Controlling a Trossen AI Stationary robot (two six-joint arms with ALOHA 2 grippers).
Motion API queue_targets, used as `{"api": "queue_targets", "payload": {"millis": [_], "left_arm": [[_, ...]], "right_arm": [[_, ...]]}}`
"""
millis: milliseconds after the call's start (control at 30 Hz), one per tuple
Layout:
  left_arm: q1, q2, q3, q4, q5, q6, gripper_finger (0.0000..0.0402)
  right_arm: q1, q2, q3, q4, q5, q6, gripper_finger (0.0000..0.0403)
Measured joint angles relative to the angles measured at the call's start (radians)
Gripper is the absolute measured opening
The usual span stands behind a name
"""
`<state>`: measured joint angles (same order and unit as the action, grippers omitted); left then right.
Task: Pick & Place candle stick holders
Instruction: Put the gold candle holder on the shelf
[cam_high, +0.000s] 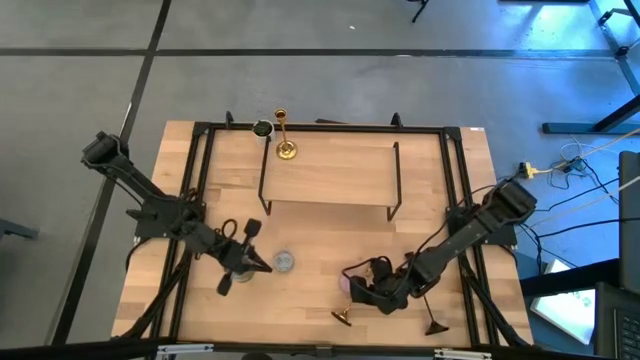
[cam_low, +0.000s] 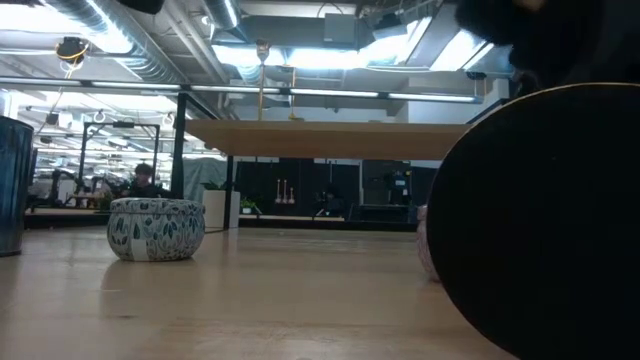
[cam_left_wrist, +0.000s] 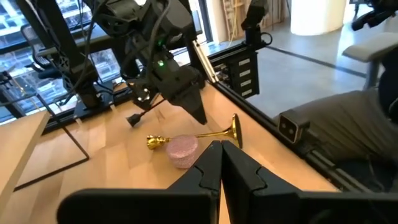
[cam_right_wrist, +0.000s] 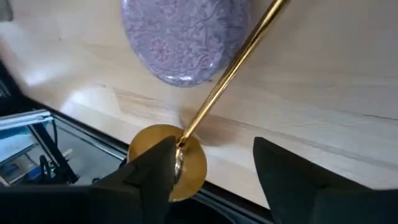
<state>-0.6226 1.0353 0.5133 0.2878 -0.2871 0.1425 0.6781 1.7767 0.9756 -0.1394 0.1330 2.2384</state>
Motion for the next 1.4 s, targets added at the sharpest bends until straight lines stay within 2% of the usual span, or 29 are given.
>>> {"api": "queue_targets", "payload": {"millis": [233, 433, 700, 967, 1100, 1267, 1400], "left_arm": [[0.001, 0.0, 0.0, -0.055, 0.001, 0.001, 0.0005], [0.001, 0.0, 0.0, -0.117, 0.06, -0.032, 0.0002], [-0.019, 0.0, 0.0, -0.144, 0.108, -0.066, 0.0002], [-0.073, -0.008, -0.001, -0.183, 0.102, -0.077, 0.0002], [-0.084, -0.009, -0.001, -0.183, 0.094, -0.075, 0.0002], [-0.083, -0.01, -0.001, -0.183, 0.051, -0.069, 0.0003], [-0.083, -0.013, -0.001, -0.18, 0.043, -0.069, 0.0001]], "right_arm": [[-0.017, 0.016, 0.0, -0.027, 0.028, 0.028, 0.0188], [-0.037, 0.016, 0.0, -0.101, 0.04, 0.048, 0.0188], [-0.062, 0.02, 0.0, -0.115, 0.081, 0.065, 0.0187], [-0.072, 0.05, 0.001, -0.104, 0.002, 0.085, 0.0181], [-0.072, 0.072, 0.003, -0.075, -0.036, 0.074, 0.0137], [-0.069, 0.081, 0.016, -0.071, -0.033, -0.022, 0.0025], [-0.069, 0.082, 0.077, -0.152, -0.013, -0.103, 0.0015]]}}
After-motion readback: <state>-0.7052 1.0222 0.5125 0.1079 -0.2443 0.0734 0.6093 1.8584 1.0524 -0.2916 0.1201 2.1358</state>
